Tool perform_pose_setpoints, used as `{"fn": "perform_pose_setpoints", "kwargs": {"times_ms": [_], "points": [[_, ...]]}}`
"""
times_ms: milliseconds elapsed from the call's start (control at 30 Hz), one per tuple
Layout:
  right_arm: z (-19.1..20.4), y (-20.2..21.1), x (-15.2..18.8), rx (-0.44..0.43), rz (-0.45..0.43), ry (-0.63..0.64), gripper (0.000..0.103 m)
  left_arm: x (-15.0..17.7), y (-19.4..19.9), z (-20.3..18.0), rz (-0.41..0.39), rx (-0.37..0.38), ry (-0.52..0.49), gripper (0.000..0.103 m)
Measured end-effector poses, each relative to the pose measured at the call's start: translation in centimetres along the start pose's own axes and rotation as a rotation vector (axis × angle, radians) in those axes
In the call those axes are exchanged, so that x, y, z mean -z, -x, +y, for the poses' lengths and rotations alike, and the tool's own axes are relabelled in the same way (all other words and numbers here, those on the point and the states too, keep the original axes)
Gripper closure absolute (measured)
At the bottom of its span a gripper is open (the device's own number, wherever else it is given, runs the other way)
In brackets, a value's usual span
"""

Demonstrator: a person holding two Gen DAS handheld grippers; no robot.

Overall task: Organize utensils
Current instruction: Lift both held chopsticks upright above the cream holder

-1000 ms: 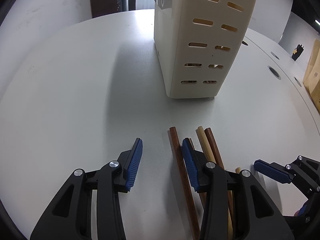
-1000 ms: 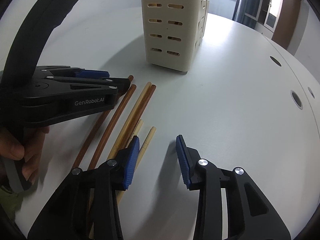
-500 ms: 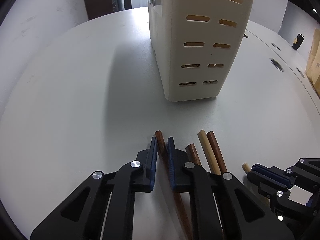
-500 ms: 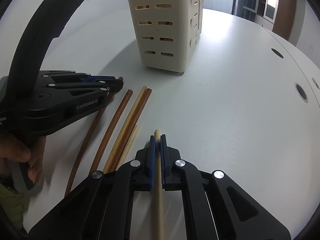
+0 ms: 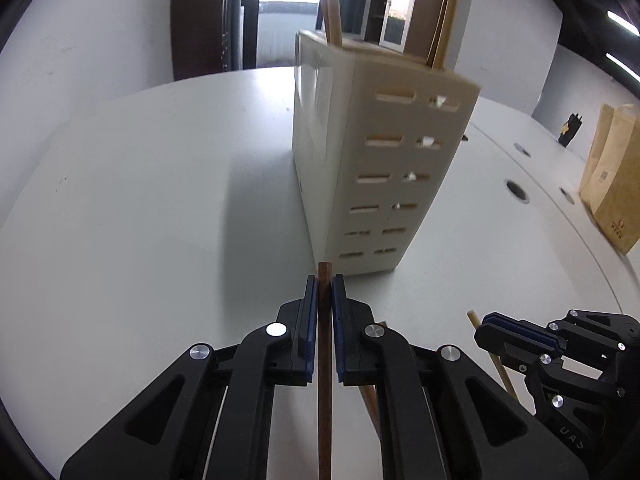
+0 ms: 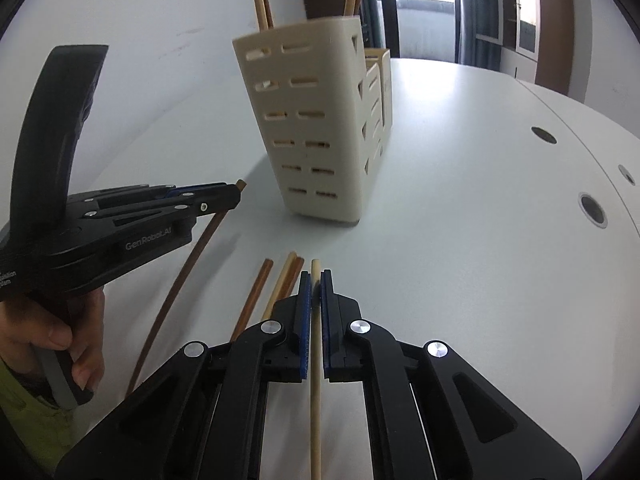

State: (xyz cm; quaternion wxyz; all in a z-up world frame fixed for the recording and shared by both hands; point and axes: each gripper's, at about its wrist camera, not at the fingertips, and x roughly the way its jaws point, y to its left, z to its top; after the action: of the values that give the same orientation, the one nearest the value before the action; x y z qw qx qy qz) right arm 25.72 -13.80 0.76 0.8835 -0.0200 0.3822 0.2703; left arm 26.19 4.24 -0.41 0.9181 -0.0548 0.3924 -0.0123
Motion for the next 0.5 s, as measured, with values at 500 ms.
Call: {"fn": "perform_pose_setpoints", "kwargs": {"times_ms": [500], "points": [[-0.4, 5.4, -3.7, -0.044, -0.221, 0.004, 0.098, -3.0, 9.0, -1.3, -0.283, 0.028, 0.008, 0.097]]}}
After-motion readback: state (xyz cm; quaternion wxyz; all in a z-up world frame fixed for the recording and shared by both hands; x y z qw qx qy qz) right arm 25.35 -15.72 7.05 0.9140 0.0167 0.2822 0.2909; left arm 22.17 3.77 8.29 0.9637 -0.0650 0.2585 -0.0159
